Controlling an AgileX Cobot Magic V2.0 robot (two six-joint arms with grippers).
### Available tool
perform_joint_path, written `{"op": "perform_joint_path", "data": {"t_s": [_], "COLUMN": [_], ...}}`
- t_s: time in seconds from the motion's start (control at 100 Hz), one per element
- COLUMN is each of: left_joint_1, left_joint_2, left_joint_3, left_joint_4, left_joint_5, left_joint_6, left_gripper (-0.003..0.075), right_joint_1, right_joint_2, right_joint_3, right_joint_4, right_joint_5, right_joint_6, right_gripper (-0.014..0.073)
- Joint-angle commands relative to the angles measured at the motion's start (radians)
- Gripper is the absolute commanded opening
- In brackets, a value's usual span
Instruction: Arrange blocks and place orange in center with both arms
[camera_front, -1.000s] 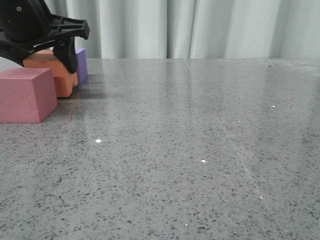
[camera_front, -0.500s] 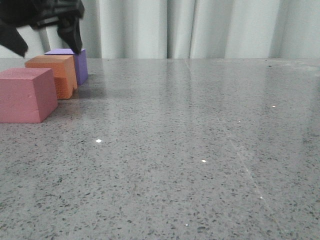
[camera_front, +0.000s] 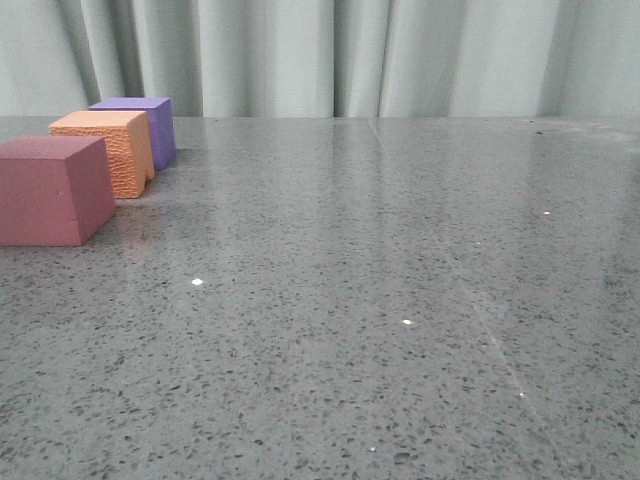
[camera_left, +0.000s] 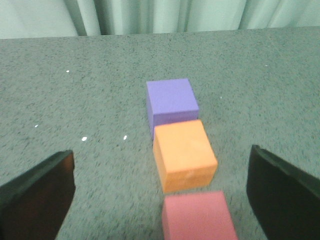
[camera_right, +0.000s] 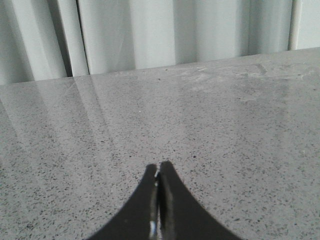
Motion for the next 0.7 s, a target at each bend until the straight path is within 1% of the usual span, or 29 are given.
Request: {"op": "perform_joint_path", "data": {"t_s": [0.0, 0.16, 0.21, 0.28, 0.35, 0.4, 0.42, 0.59, 0.69], "left_joint_1": [0.001, 0.001, 0.001, 0.001, 0.001, 0.001, 0.001, 0.001, 0.001], "left_joint_2": [-0.120, -0.287, -0.339, -0.392, -0.430, -0.456, -0.460, -0.476, -0.476], "left_joint_3": [0.062, 0.241, 0.284, 0.334, 0.370, 0.386, 0.390, 0.396, 0.396], "left_joint_4": [0.030, 0.043, 0.045, 0.047, 0.047, 0.047, 0.047, 0.052, 0.056], "left_joint_5": [-0.105, -0.151, -0.154, -0.154, -0.152, -0.150, -0.150, -0.150, -0.150], "left_joint_6": [0.000, 0.000, 0.000, 0.000, 0.000, 0.000, 0.000, 0.000, 0.000], "left_gripper": [0.0662, 0.0650, 0.0629, 0.0576, 0.0486, 0.0387, 0.0360, -0.0014, -0.0019], "right_joint_1": [0.005, 0.005, 0.005, 0.005, 0.005, 0.005, 0.005, 0.005, 0.005], "right_joint_2": [-0.019, -0.019, -0.019, -0.019, -0.019, -0.019, -0.019, -0.019, -0.019], "right_joint_3": [-0.013, -0.013, -0.013, -0.013, -0.013, -0.013, -0.013, -0.013, -0.013], "right_joint_4": [-0.002, -0.002, -0.002, -0.002, -0.002, -0.002, -0.002, -0.002, -0.002], "right_joint_5": [-0.089, -0.089, -0.089, -0.089, -0.089, -0.089, -0.089, -0.089, -0.089], "right_joint_6": [-0.010, -0.010, -0.010, -0.010, -0.010, -0.010, -0.010, -0.010, -0.010], "right_gripper": [-0.0067, -0.0067, -0.0067, -0.0067, -0.0067, -0.0067, -0.0067, -0.0067, -0.0067]}}
